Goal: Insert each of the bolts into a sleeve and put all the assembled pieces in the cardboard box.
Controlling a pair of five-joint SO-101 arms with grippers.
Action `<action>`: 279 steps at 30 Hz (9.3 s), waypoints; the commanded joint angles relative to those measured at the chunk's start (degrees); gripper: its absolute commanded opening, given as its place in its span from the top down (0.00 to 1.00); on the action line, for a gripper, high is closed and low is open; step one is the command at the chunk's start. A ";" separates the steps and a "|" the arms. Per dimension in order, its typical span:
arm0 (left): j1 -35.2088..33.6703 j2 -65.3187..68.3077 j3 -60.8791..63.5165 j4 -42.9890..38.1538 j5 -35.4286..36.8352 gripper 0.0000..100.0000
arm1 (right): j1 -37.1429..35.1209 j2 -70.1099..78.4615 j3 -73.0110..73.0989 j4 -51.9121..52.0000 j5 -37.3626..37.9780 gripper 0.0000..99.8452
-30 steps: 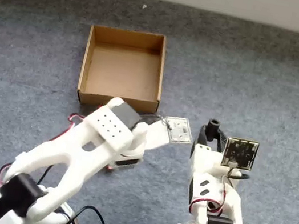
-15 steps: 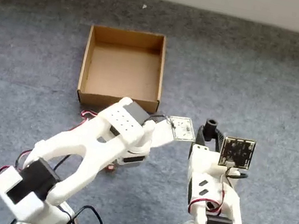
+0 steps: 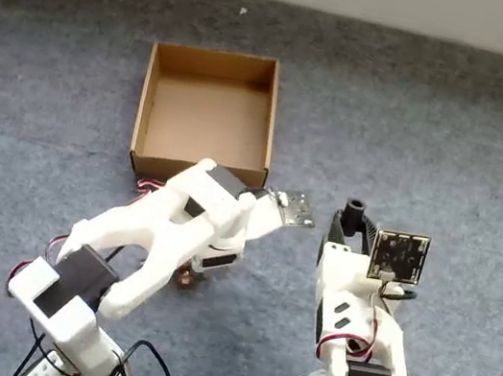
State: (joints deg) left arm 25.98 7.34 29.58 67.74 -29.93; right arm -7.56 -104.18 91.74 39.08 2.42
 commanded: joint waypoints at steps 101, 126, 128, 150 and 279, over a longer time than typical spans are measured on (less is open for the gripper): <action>-2.59 -110.37 37.32 -38.15 48.35 1.00 | -41.01 -1.01 8.75 -31.34 4.48 1.00; -1.10 -110.37 41.63 -35.69 45.19 1.00 | -39.25 -1.01 8.84 -31.34 4.75 1.00; -1.10 -110.37 41.80 -34.73 45.01 1.00 | -38.29 -1.01 8.75 -31.34 4.75 1.00; 4.70 -110.37 49.19 -33.05 32.09 1.00 | -31.87 -1.01 9.01 -31.34 4.48 1.00; -33.27 -110.37 63.34 -8.97 18.99 0.99 | -22.02 52.97 -30.73 -37.32 8.53 0.99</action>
State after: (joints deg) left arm -7.78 -102.64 93.49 59.74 -10.15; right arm -28.04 -57.76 67.38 8.75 10.68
